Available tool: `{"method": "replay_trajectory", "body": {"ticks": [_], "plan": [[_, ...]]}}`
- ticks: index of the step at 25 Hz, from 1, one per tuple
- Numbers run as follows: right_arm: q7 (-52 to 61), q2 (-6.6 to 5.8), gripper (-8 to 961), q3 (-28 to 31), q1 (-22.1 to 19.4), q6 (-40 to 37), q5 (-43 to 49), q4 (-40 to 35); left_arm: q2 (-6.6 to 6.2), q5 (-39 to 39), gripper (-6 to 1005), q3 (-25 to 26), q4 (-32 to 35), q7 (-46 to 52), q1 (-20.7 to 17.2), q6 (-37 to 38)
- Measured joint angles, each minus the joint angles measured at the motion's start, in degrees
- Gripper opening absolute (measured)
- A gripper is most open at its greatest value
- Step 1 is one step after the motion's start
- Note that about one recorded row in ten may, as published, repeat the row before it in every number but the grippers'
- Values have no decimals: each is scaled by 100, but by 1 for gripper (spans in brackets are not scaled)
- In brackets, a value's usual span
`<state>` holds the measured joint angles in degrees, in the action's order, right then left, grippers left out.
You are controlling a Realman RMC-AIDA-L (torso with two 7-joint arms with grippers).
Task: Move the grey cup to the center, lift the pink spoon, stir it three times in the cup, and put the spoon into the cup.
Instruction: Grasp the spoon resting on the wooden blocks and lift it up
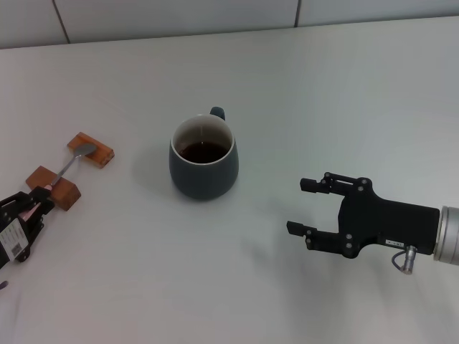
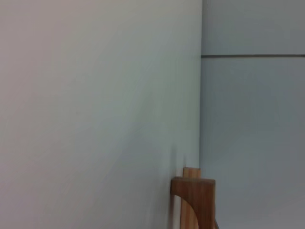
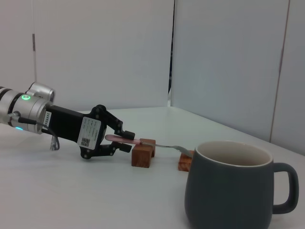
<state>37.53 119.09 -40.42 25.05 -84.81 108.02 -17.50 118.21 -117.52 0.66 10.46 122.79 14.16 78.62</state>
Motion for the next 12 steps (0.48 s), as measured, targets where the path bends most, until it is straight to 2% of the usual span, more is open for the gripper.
{"method": "replay_trajectory", "body": {"ticks": [7, 12], "plan": [[1, 0, 743, -1, 0, 0, 1, 1, 0, 12, 167, 8, -8, -63, -1, 55], [57, 0, 743, -2, 0, 17, 24, -6, 0, 17, 164, 3, -9, -84, -5, 82]]}}
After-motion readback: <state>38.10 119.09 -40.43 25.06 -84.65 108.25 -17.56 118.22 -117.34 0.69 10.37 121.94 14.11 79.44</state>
